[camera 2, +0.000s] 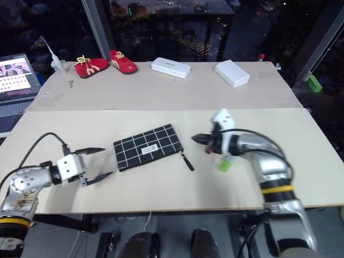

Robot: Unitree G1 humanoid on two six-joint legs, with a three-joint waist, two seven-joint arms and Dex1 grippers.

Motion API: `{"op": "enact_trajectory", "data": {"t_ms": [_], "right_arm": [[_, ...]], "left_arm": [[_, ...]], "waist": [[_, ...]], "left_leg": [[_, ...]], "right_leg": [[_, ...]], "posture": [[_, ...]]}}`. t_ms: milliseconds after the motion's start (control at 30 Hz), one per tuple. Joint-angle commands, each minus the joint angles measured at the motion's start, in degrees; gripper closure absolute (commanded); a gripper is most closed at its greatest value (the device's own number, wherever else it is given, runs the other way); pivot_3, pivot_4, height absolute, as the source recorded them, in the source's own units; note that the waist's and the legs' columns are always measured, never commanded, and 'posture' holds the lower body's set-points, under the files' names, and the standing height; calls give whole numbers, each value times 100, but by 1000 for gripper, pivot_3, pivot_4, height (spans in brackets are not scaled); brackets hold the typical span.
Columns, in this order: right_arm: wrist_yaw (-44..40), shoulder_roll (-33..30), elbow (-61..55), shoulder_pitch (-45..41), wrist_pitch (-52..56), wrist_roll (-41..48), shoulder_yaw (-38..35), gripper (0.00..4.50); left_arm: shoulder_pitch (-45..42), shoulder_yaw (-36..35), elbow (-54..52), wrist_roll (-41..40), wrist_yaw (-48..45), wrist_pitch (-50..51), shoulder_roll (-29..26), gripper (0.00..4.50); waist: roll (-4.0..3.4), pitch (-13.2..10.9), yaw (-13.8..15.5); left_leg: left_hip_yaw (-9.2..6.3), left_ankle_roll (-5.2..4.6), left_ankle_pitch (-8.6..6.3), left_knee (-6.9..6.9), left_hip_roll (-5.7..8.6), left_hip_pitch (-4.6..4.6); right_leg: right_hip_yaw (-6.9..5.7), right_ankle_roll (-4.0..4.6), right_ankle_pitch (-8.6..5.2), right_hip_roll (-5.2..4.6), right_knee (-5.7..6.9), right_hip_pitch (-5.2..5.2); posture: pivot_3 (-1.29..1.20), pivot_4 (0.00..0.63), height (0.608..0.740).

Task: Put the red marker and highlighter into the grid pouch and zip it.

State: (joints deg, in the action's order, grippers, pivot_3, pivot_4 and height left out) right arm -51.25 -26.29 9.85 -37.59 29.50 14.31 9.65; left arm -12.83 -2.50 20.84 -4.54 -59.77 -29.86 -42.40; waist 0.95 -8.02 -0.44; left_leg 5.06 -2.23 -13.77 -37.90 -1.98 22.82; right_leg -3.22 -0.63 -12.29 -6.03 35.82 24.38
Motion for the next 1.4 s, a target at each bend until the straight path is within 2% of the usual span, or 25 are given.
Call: {"op": "enact_trajectory", "data": {"t_ms": [33, 267, 500, 600, 767, 867, 1233, 1333, 1400], "right_arm": [[318, 253, 313, -333, -76, -409, 281, 4452], [367, 555, 1101, -606, -443, -1139, 931, 4452], [255, 396, 1712, -740, -1366, -2050, 1598, 4452], [145, 433, 1711, -746, -1543, -2075, 1568, 4452], [64, 566, 1713, -753, -1414, -1989, 1373, 4452], [73, 606, 1721, -738, -1352, -1987, 1300, 4452], [109, 588, 1725, -670, -1260, -2015, 1120, 4452], [118, 593, 1739, -669, -1259, -2011, 1103, 4500], [122, 592, 1768, -672, -1275, -2012, 1095, 4500]], "left_arm": [[-219, 118, 30, 89, 122, -235, 22, 0], [-350, 216, 106, 62, 145, -270, -16, 0], [-433, 249, 9, 17, 88, -166, -79, 0], [-577, 389, 245, 178, 74, -370, -26, 0], [-1033, 748, 1091, 877, 572, -1477, 213, 0], [-1293, 897, 1446, 962, 709, -1867, 411, 0], [-1929, 1243, 2593, 1520, 1424, -2768, 536, 0], [-1968, 1357, 2767, 1411, 1283, -2913, 528, 659], [-1972, 1383, 2859, 1326, 1225, -2990, 518, 1377]], "waist": [[0, 0, 0], [0, 0, -37], [-1, 0, -46], [0, 1, -23], [0, 2, -30], [0, 2, -29], [1, 2, -24], [1, 3, -29], [1, 2, -31]], "left_leg": [[3, 0, 0, 0, -1, 5], [15, 0, 0, -1, 0, 12], [10, 2, 1, -1, -2, -7], [11, 4, 2, -1, -3, -9], [16, 5, 3, -2, 3, -8], [17, 5, 3, -2, 2, -7], [16, 5, 4, -3, 2, -8], [16, 5, 4, -3, 2, -10], [16, 5, 4, -3, 2, -9]], "right_leg": [[-7, 0, 0, 0, 7, 0], [-24, 0, 0, -1, 4, -1], [-24, -1, -1, 0, 0, -11], [-26, -1, -1, -1, 1, -14], [-28, 0, -1, 0, 2, -14], [-31, 0, -1, 0, 5, -16], [-34, 0, -1, -3, 4, -17], [-35, 0, -1, -4, 4, -18], [-37, 0, -1, -3, 5, -17]], "posture": [[0, 150, 740], [0, 150, 740], [0, 150, 740], [0, 150, 740], [0, 150, 740], [0, 150, 740], [0, 150, 740], [0, 150, 740], [0, 150, 740]]}}
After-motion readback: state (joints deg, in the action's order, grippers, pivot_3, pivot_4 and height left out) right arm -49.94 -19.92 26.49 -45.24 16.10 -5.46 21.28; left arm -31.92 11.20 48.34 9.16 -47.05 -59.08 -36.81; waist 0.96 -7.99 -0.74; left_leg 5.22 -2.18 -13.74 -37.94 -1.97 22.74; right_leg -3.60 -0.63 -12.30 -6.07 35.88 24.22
